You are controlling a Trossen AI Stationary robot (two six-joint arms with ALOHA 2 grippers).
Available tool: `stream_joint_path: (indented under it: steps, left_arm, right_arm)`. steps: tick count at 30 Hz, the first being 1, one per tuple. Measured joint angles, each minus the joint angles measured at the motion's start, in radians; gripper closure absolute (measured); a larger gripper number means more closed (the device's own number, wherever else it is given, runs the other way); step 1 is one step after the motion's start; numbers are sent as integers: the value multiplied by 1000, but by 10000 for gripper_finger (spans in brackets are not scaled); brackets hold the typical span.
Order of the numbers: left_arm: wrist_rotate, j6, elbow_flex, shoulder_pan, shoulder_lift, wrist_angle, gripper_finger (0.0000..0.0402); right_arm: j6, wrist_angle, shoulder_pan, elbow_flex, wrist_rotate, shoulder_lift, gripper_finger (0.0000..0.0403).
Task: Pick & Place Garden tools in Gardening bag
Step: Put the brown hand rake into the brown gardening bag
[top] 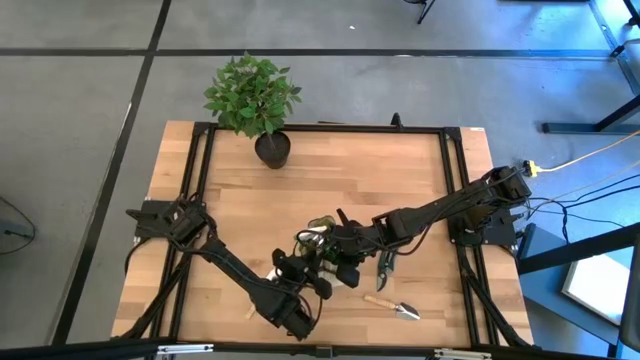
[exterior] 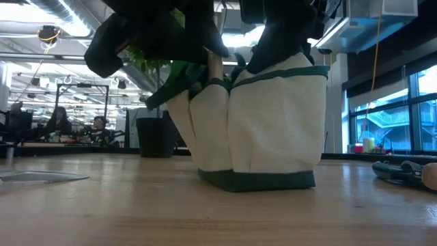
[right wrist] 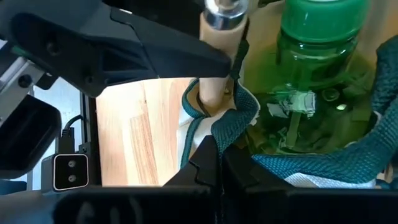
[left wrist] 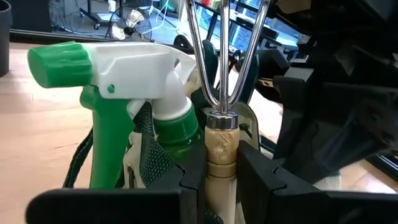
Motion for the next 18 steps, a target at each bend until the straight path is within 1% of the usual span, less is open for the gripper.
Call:
stream_joint_path:
  steps: [3,5,8,14,18]
  left_arm:
    - [17,10,0,-9,-2,1,349]
    - [49,31,13,-12,-2,-4,349]
    - [85,90,45,-19,-2,-5,349]
    - [109,220,119,-23,-4,-9,349]
    - [123,216,122,-22,-5,-20,349]
  right_arm:
    - [0,0,0,0,10,0,401]
    - [0,0,0,0,11,0,401]
    - [0,1,0,0,20,0,401]
    - [0,2,0,0,47,0,401]
    - [0,3,0,0,47,0,401]
